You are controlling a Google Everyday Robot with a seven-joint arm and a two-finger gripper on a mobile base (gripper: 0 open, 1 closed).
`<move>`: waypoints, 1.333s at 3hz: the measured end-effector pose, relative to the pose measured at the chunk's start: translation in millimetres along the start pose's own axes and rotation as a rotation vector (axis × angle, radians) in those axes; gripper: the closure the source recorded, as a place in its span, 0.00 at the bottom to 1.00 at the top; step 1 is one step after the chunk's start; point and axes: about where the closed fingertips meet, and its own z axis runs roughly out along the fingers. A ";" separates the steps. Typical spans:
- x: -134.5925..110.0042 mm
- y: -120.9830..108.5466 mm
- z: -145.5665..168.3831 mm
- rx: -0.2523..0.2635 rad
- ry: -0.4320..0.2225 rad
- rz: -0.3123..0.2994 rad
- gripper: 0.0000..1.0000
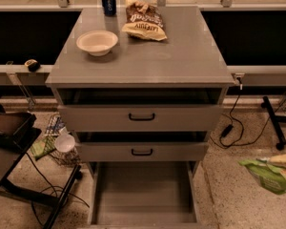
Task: Place green rice chip bag into bottom drawer
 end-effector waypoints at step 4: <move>-23.9 -40.9 143.0 -0.037 0.127 0.157 1.00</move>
Offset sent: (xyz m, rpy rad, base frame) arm 0.0258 -0.0033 -0.0219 0.0566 -0.0281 -0.0507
